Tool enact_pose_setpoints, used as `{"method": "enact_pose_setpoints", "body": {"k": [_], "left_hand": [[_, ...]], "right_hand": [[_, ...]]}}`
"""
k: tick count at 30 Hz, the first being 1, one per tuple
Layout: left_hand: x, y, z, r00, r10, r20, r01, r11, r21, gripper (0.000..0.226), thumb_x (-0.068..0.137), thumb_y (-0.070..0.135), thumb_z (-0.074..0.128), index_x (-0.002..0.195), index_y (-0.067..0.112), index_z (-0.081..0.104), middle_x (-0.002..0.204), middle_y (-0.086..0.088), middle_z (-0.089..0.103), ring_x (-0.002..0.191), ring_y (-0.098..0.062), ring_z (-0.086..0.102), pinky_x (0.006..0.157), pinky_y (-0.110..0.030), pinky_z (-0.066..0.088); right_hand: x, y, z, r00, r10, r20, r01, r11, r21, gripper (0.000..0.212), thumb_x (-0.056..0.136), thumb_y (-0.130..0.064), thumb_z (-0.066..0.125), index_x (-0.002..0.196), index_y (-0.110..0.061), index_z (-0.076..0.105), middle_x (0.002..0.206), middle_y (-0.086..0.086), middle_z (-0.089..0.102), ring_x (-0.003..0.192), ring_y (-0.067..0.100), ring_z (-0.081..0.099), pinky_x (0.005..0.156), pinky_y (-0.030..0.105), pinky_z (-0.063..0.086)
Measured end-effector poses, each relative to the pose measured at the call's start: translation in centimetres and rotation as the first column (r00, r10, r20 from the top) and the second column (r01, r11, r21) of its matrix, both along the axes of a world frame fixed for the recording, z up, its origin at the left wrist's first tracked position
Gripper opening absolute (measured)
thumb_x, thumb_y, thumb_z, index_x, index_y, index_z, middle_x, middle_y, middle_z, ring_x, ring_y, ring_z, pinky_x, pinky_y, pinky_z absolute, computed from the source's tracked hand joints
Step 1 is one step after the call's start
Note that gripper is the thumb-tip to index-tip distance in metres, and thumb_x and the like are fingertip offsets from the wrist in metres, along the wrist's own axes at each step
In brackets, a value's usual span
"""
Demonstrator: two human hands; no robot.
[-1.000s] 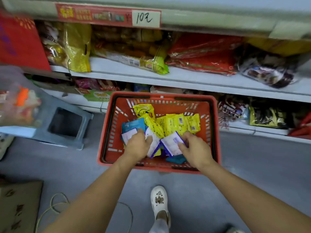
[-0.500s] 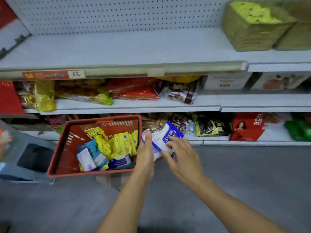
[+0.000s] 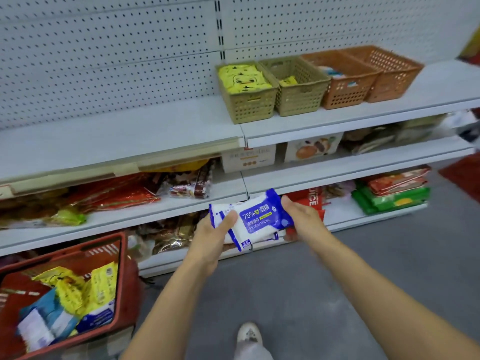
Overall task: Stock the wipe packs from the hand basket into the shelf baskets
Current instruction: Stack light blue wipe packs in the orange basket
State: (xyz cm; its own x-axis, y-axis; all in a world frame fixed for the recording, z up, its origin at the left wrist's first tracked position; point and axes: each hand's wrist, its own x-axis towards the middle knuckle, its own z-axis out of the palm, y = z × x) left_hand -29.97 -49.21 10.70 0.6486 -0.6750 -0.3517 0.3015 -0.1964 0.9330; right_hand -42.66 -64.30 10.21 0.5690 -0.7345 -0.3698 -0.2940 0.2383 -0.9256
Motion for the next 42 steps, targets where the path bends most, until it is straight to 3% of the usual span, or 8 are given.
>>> {"method": "enact_pose_setpoints", "body": {"k": [3,7,13,18,25,30,36,42], "left_hand": [[0.3,-4.4,1.4,0.993,-0.092,0.068,0.090,0.996,0.026,0.026,0.097,0.030,0.057,0.113,0.012,0.065,0.102,-0.006,0.075,0.093,-0.025,0.072,0.078,-0.040,0.055],[0.9,-10.7,3.1,0.988,-0.093,0.122,0.092,0.996,0.014,0.021,0.097,0.029,0.056,0.109,0.014,0.064,0.098,-0.002,0.076,0.087,-0.017,0.073,0.062,-0.020,0.054],[2.6,-23.6,4.8,0.987,-0.045,0.156,0.052,0.998,-0.038,0.017,0.096,0.029,0.058,0.106,0.017,0.064,0.094,-0.002,0.077,0.084,-0.018,0.074,0.074,-0.033,0.058],[3.7,-34.7,6.9,0.991,-0.003,0.137,0.018,0.994,-0.110,0.019,0.096,0.028,0.059,0.108,0.015,0.064,0.096,-0.003,0.076,0.080,-0.017,0.074,0.060,-0.029,0.057],[4.3,-45.4,9.5,0.985,0.018,0.171,0.006,0.991,-0.135,0.019,0.099,0.029,0.052,0.103,0.018,0.068,0.094,-0.002,0.077,0.088,-0.022,0.073,0.089,-0.048,0.056],[4.7,-51.6,10.6,0.986,0.099,0.136,-0.078,0.985,-0.151,0.024,0.101,0.034,0.049,0.101,0.018,0.067,0.093,0.000,0.077,0.090,-0.022,0.073,0.092,-0.050,0.054],[3.9,-59.7,11.5,0.962,0.272,0.002,-0.268,0.947,-0.177,0.026,0.101,0.032,0.047,0.112,0.016,0.063,0.093,0.000,0.075,0.083,-0.019,0.072,0.083,-0.042,0.056],[3.0,-65.0,12.0,0.919,0.383,-0.097,-0.395,0.899,-0.191,0.025,0.101,0.026,0.046,0.113,0.010,0.060,0.090,-0.007,0.075,0.078,-0.024,0.074,0.067,-0.041,0.060]], "right_hand": [[-0.9,-4.3,1.7,0.993,-0.009,0.115,-0.016,0.976,0.215,0.020,0.091,-0.032,0.061,0.085,-0.014,0.066,0.083,0.007,0.074,0.070,0.017,0.069,0.067,0.031,0.054],[-1.0,-10.2,2.4,0.986,-0.075,0.149,0.063,0.995,0.083,0.014,0.087,-0.016,0.067,0.076,-0.012,0.061,0.081,0.011,0.072,0.064,0.017,0.068,0.056,0.027,0.055],[0.4,-22.0,4.9,0.980,-0.083,0.180,0.088,0.996,-0.022,0.015,0.089,-0.025,0.065,0.085,-0.012,0.060,0.086,0.013,0.073,0.073,0.023,0.069,0.062,0.033,0.048],[1.1,-32.1,7.5,0.967,-0.030,0.252,0.000,0.993,0.117,0.022,0.086,-0.027,0.067,0.095,-0.007,0.065,0.088,0.012,0.072,0.061,0.016,0.064,0.044,0.023,0.050],[1.6,-42.6,9.8,0.941,-0.163,0.298,0.147,0.986,0.076,0.022,0.084,-0.015,0.070,0.104,-0.008,0.064,0.093,0.012,0.073,0.062,0.015,0.067,0.044,0.023,0.052],[0.9,-53.1,12.2,0.843,-0.336,0.420,0.351,0.935,0.045,0.009,0.091,-0.008,0.061,0.099,-0.006,0.059,0.093,0.012,0.069,0.066,0.020,0.068,0.046,0.024,0.055],[1.7,-66.9,14.4,0.867,-0.383,0.319,0.445,0.883,-0.149,0.010,0.088,0.002,0.058,0.094,-0.006,0.055,0.098,0.015,0.064,0.071,0.023,0.067,0.054,0.027,0.059],[5.4,-74.7,11.5,0.981,-0.168,-0.095,0.128,0.934,-0.334,0.016,0.081,0.013,0.055,0.090,0.001,0.052,0.099,0.022,0.060,0.078,0.032,0.063,0.064,0.041,0.060]]}}
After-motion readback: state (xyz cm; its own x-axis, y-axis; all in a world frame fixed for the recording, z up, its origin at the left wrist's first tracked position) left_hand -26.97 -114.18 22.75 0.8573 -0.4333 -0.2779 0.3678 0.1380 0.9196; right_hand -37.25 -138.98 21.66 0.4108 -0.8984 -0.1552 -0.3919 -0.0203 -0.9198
